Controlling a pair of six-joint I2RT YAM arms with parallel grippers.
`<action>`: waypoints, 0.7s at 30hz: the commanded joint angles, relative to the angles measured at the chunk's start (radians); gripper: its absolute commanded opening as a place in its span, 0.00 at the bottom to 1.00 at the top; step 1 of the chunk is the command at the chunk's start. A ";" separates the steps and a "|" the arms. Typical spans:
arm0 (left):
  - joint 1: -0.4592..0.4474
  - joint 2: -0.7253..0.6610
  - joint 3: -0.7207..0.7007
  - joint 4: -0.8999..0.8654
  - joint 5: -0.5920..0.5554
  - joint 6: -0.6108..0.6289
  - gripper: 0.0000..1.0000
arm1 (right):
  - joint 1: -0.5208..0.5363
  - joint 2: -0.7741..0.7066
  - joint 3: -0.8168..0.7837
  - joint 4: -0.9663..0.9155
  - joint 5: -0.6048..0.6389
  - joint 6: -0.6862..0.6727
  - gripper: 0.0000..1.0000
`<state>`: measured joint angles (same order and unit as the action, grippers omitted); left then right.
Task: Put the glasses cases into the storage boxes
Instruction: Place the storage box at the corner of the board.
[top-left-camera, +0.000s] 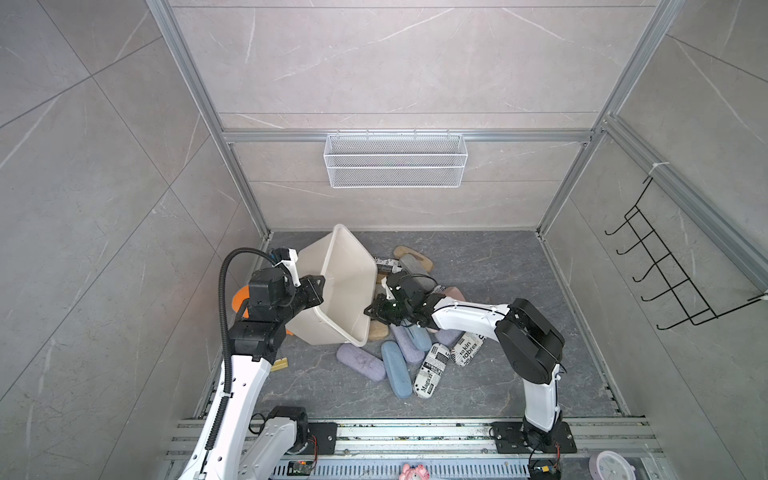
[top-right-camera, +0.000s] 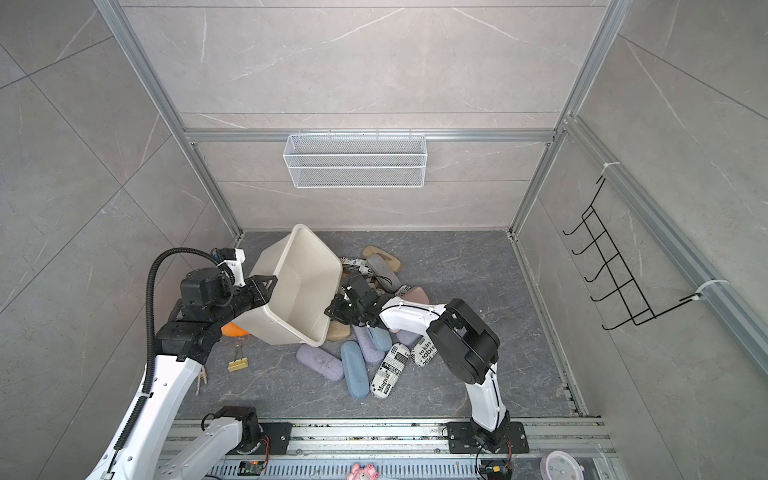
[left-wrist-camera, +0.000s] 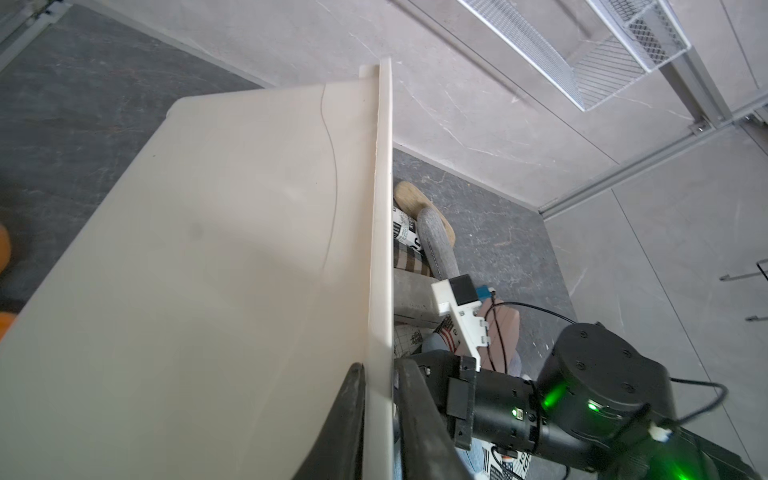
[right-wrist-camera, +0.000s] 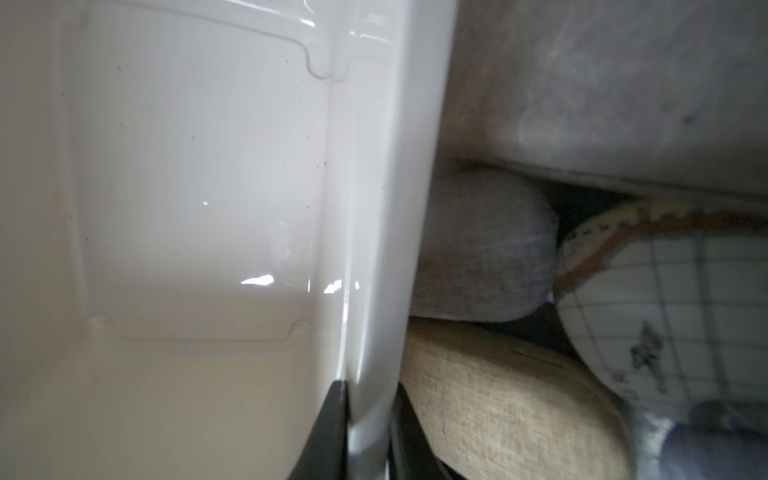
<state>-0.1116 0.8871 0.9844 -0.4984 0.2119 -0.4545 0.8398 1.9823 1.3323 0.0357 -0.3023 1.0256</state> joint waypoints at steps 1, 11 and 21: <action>-0.006 -0.005 0.013 -0.131 -0.047 0.053 0.33 | 0.012 -0.063 0.059 -0.084 0.013 -0.134 0.14; -0.006 -0.035 0.056 -0.181 -0.113 0.103 0.54 | 0.005 -0.083 0.137 -0.139 0.023 -0.209 0.07; -0.006 -0.058 0.197 -0.223 -0.201 0.134 0.77 | -0.018 -0.101 0.262 -0.201 -0.020 -0.237 0.00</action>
<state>-0.1123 0.8509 1.1259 -0.7151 0.0402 -0.3542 0.8295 1.9343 1.5360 -0.1688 -0.3046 0.8181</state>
